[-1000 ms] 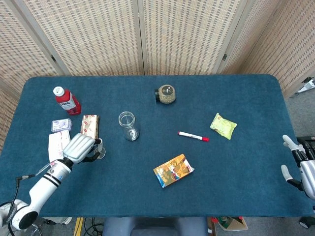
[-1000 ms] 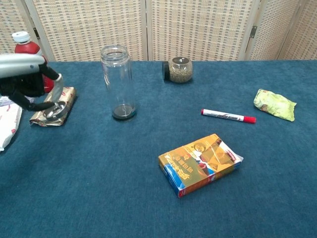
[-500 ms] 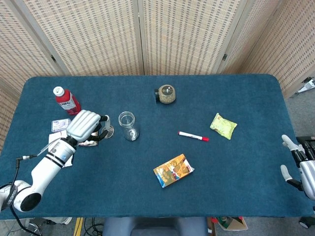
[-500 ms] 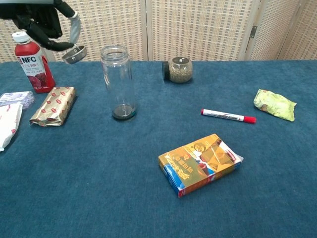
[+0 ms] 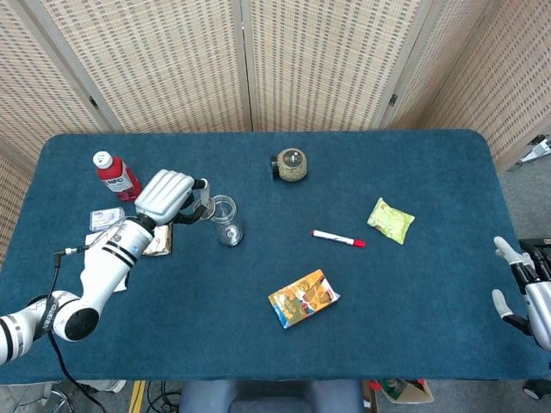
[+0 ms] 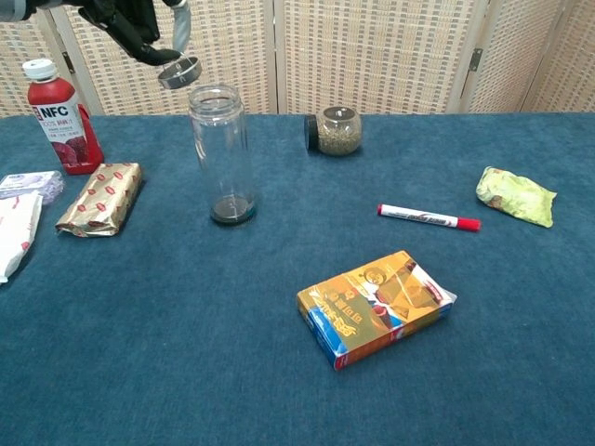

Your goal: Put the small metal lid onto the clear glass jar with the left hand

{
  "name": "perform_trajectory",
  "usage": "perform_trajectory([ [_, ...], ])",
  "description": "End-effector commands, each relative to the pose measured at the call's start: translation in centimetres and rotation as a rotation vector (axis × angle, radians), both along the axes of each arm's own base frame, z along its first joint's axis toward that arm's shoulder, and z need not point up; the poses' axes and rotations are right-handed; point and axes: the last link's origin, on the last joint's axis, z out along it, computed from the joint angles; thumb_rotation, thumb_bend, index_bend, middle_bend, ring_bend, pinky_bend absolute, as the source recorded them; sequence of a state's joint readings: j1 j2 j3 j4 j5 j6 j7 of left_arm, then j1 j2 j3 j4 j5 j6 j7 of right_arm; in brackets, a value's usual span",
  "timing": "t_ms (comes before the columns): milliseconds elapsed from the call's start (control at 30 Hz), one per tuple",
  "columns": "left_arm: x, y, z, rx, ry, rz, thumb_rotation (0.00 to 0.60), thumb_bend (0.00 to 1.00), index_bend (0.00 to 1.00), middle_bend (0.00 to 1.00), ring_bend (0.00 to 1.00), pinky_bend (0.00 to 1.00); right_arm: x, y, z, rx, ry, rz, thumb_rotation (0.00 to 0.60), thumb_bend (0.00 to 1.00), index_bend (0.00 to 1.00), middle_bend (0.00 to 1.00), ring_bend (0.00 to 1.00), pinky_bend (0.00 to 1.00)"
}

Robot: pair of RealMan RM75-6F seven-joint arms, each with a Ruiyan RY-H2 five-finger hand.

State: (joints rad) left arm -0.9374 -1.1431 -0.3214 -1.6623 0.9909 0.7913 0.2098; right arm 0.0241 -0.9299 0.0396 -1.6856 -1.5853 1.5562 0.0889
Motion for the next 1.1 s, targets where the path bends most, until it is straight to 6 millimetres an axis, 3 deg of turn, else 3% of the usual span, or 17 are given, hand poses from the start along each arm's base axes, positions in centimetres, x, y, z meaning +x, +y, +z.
perform_trajectory([
  [33, 0.6, 0.4, -0.6, -0.002, 0.01, -0.005, 0.6, 0.43, 0.62, 1.0, 0.98, 1.0, 0.0, 0.0, 0.0, 0.001, 0.001, -0.003, 0.6, 0.42, 0.05, 0.24, 0.07, 0.13],
  [633, 2.9, 1.8, -2.9, 0.002, 0.055, -0.029, 0.6, 0.43, 0.61, 1.0, 0.98, 1.0, -0.7, 0.5, 0.4, -0.009, 0.001, -0.03, 0.6, 0.42, 0.05, 0.24, 0.07, 0.13],
  [1100, 1.7, 2.1, -2.6, 0.035, 0.137, -0.02, 0.6, 0.43, 0.61, 1.0, 0.98, 1.0, -1.0, 0.7, 0.4, -0.014, -0.003, -0.033, 0.6, 0.42, 0.05, 0.24, 0.07, 0.13],
])
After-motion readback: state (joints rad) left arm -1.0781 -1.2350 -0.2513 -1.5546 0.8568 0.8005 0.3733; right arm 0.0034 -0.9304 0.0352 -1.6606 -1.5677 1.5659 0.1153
